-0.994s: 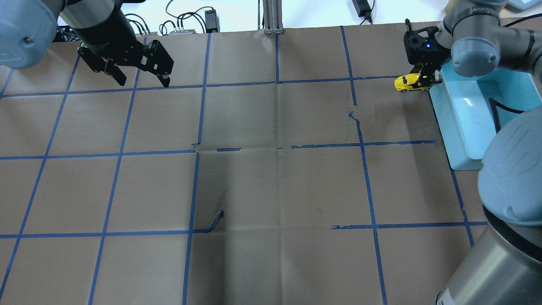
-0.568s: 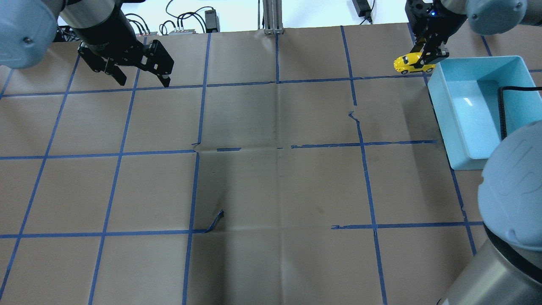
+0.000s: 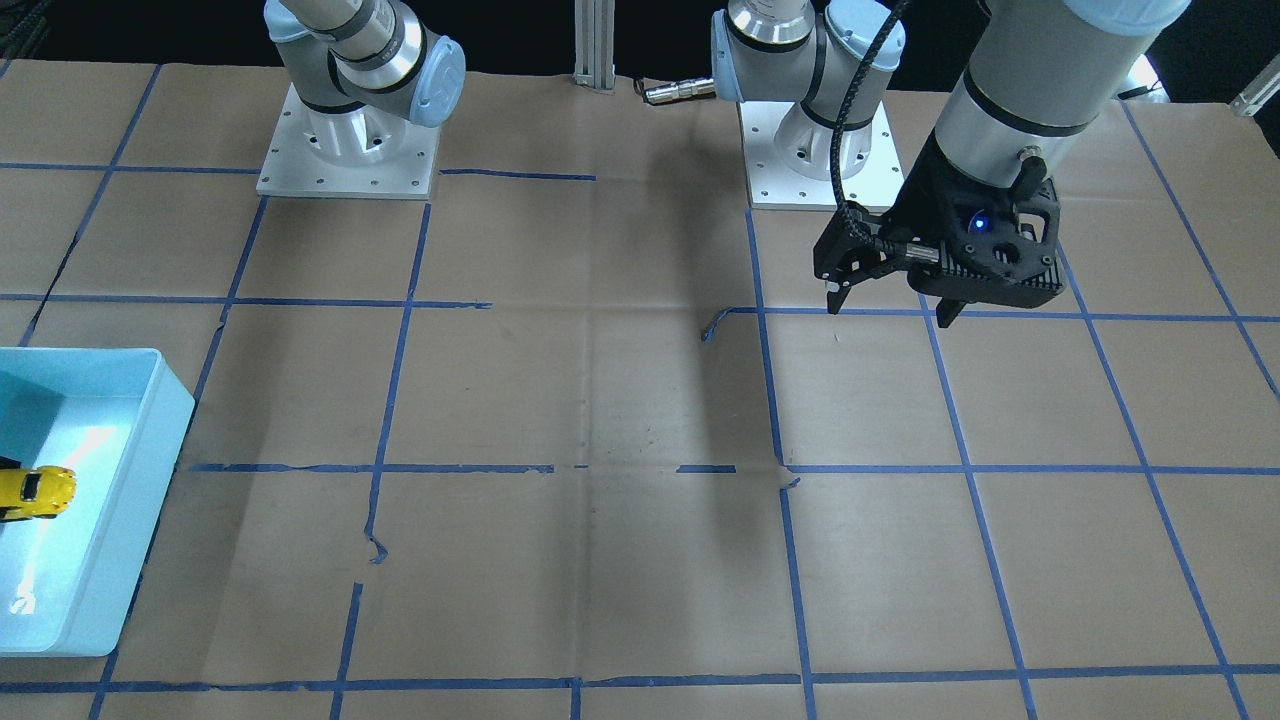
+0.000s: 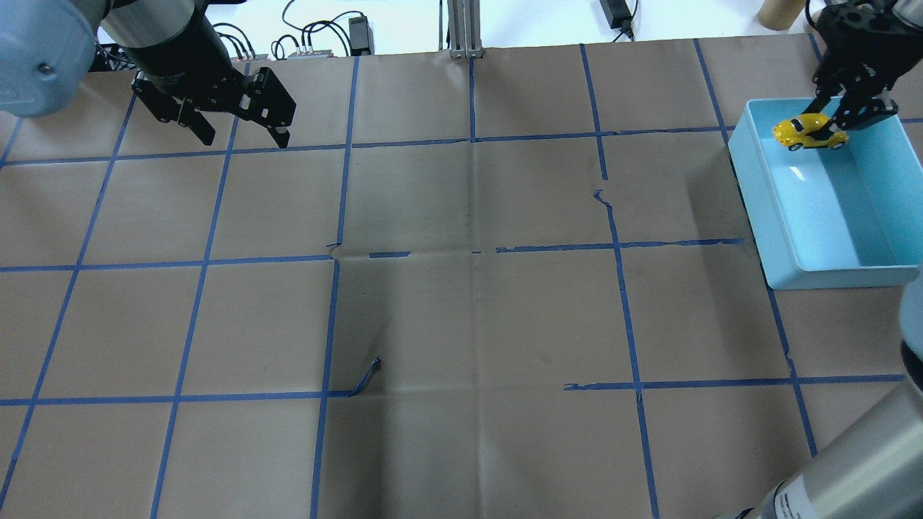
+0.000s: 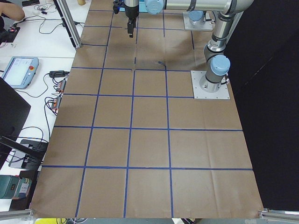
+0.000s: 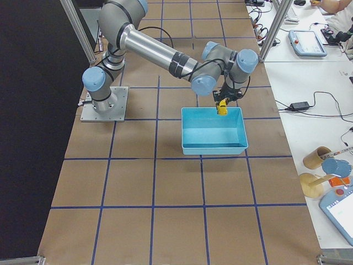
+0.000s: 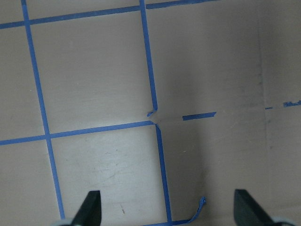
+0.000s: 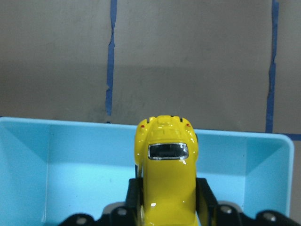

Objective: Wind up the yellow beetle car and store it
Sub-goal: 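Lower the car into the light-blue bin and open the right gripper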

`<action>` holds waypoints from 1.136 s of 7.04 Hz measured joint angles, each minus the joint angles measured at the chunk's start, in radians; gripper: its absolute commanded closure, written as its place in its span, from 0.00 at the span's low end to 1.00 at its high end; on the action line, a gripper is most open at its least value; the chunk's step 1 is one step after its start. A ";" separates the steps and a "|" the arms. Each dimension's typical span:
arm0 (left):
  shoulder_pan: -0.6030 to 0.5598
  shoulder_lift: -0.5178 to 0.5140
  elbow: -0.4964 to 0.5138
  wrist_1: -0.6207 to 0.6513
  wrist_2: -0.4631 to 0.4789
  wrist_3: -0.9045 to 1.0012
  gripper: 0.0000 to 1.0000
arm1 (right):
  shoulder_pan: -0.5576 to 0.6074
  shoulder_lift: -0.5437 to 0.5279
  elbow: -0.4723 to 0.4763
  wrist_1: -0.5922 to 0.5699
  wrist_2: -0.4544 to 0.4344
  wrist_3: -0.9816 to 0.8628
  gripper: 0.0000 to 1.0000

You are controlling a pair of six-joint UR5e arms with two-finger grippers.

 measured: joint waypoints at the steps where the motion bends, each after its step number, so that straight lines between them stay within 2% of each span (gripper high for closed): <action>1: 0.000 0.000 0.000 0.000 0.001 0.000 0.00 | -0.041 0.011 0.013 -0.001 -0.010 -0.037 0.78; 3: 0.000 0.001 0.000 -0.001 0.003 0.000 0.00 | -0.077 0.028 0.035 -0.050 -0.040 -0.076 0.78; 5: 0.000 0.001 0.000 -0.001 0.002 0.001 0.00 | -0.081 0.028 0.126 -0.198 -0.051 -0.087 0.75; 6: 0.000 0.001 0.000 -0.002 0.002 0.002 0.00 | -0.081 0.023 0.191 -0.278 -0.047 -0.082 0.72; 8: 0.001 0.001 0.000 -0.002 0.004 0.002 0.00 | -0.081 0.031 0.270 -0.358 -0.039 -0.071 0.58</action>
